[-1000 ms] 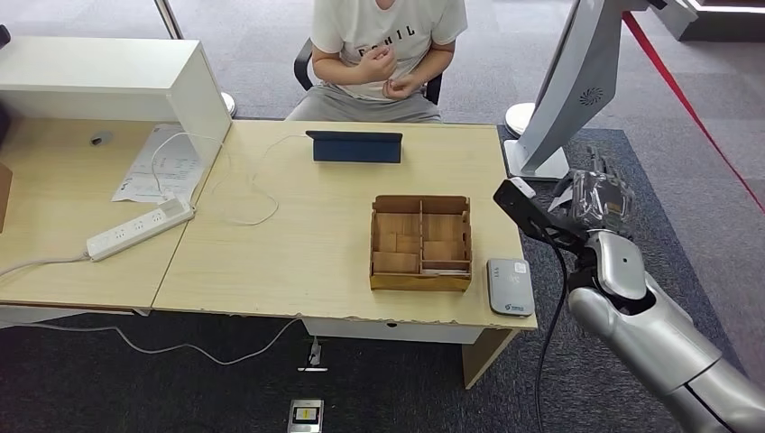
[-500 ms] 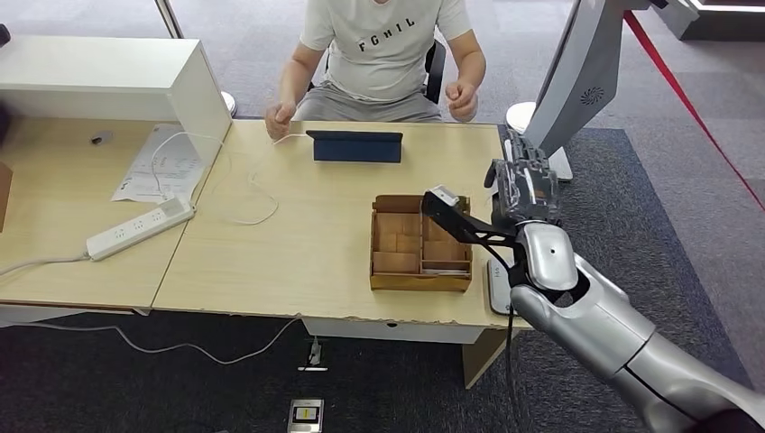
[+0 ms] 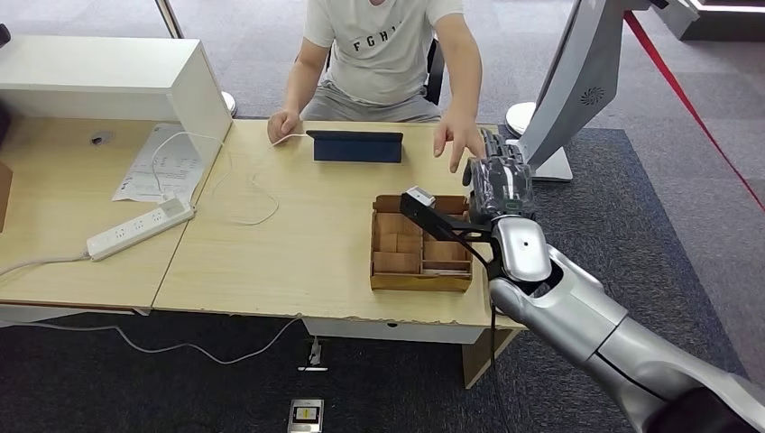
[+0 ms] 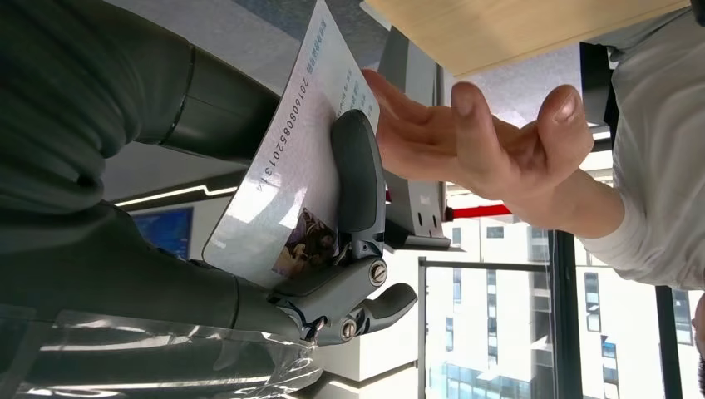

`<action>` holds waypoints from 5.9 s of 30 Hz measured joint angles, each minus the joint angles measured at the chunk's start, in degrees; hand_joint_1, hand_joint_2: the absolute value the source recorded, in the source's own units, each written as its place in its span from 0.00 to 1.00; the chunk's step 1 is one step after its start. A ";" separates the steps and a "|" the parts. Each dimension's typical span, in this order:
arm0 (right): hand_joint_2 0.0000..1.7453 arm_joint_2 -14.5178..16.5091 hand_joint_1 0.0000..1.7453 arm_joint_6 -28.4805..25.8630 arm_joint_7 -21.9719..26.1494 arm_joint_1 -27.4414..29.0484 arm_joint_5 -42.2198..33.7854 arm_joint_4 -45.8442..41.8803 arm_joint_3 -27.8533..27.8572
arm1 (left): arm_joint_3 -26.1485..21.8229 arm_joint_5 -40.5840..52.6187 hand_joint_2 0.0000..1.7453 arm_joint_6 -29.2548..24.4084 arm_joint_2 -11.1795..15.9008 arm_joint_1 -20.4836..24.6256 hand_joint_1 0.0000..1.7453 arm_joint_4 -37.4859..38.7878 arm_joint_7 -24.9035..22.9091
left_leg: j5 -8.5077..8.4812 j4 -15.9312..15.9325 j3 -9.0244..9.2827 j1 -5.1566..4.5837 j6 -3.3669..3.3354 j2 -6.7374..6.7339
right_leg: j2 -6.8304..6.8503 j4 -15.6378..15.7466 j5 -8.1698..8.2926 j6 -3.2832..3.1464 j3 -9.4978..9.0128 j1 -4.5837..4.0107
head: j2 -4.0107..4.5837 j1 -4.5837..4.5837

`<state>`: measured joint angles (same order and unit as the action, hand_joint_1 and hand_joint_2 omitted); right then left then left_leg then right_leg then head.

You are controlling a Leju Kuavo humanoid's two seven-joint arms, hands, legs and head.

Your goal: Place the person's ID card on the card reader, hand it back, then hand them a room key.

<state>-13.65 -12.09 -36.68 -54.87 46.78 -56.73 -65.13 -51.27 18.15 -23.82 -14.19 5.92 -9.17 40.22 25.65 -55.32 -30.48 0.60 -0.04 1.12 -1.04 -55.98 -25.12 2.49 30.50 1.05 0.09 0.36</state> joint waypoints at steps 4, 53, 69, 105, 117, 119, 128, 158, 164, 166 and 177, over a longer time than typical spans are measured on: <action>1.00 0.17 1.00 -0.34 0.19 -0.04 -0.02 0.89 -0.60 | 0.02 -0.34 0.00 1.23 -0.02 -0.04 0.00 -0.13 0.00 | 0.00 0.00 0.01 0.00 0.00 -0.01 | 0.00 0.00 0.00 0.00 0.01 -0.01 | 0.00 -0.01; 0.00 -4.34 0.00 -13.28 4.51 6.97 -11.29 -5.93 4.93 | 0.34 -4.41 0.00 -3.00 0.01 -0.12 0.00 0.03 0.00 | 0.01 -0.06 0.05 0.00 -0.01 -0.01 | 0.00 0.04 0.00 0.00 0.00 0.00 | 0.00 0.00; 0.25 -12.26 0.00 -25.99 20.91 32.38 -15.44 -29.97 14.27 | -1.47 -3.40 0.00 -13.30 -0.06 0.36 0.00 1.29 -1.34 | 0.06 -0.01 0.05 0.04 -0.02 -0.02 | -0.04 0.06 -0.05 -0.04 0.00 -0.05 | 0.00 -0.01; 1.00 -9.93 0.00 5.16 1.89 38.03 23.78 -39.07 14.09 | -4.47 -3.09 0.00 -12.86 -1.68 0.86 0.00 1.28 -0.15 | 0.05 0.00 0.04 0.03 -0.02 -0.06 | -0.04 0.03 -0.05 -0.04 -0.04 -0.05 | 0.00 -0.01; 1.00 -7.90 0.00 7.14 3.01 31.82 17.35 -33.87 11.60 | -4.49 -1.22 0.00 -11.50 -1.55 0.96 0.00 1.28 -0.15 | 0.05 0.00 0.03 0.03 -0.02 -0.06 | -0.04 0.03 -0.05 -0.05 -0.04 -0.05 | 0.00 0.00; 1.00 -7.63 0.00 6.76 3.07 30.92 16.17 -32.48 10.88 | -4.49 -1.04 0.00 -11.51 -1.50 0.98 0.00 1.28 -0.15 | 0.05 0.00 0.03 0.03 -0.02 -0.05 | -0.04 0.03 -0.05 -0.05 -0.04 -0.05 | 0.00 0.00; 1.00 -6.56 0.00 5.89 3.43 27.64 11.44 -27.16 7.62 | -4.49 -0.42 0.00 -11.61 -1.35 0.98 0.00 1.30 -0.15 | 0.05 -0.01 0.02 0.03 -0.02 -0.04 | -0.03 0.03 -0.05 -0.05 -0.03 -0.05 | 0.00 0.00; 1.00 -2.21 0.00 -0.35 5.76 19.53 3.61 -8.71 -1.71 | -4.52 1.86 0.00 -12.34 -0.19 0.91 0.00 1.52 -1.05 | 0.04 -0.01 0.02 0.03 -0.01 -0.05 | -0.03 0.02 -0.04 -0.05 -0.03 -0.05 | 0.00 0.01; 1.00 -1.69 0.00 -0.33 5.54 18.24 3.10 -6.12 -2.69 | -4.53 1.89 0.00 -11.55 -0.04 0.90 0.00 1.52 -0.37 | 0.04 -0.01 0.02 0.03 -0.01 -0.04 | -0.03 0.02 -0.04 -0.05 -0.03 -0.05 | 0.00 -0.01; 1.00 -1.66 0.00 -0.34 5.48 17.86 3.03 -5.19 -2.92 | -4.54 1.89 0.00 -11.11 0.05 0.90 0.00 1.52 -0.31 | 0.04 -0.01 0.02 0.03 -0.01 -0.04 | -0.03 0.02 -0.04 -0.05 -0.03 -0.05 | 0.00 0.00; 0.75 -2.52 0.00 -0.33 3.04 16.69 2.40 -2.65 -3.36 | -4.92 2.31 0.00 -8.57 0.78 0.84 0.00 1.52 -0.15 | 0.03 -0.02 0.03 0.03 -0.01 -0.05 | -0.03 0.02 -0.03 -0.05 -0.02 -0.05 | 0.00 0.01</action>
<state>-16.17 -12.42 -33.63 -38.18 49.18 -59.37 -68.49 -56.19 20.46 -32.39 -13.41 6.76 -7.65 40.06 25.68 -55.34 -30.45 0.63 -0.05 1.07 -1.07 -55.95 -25.15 2.44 30.48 1.00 0.09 0.37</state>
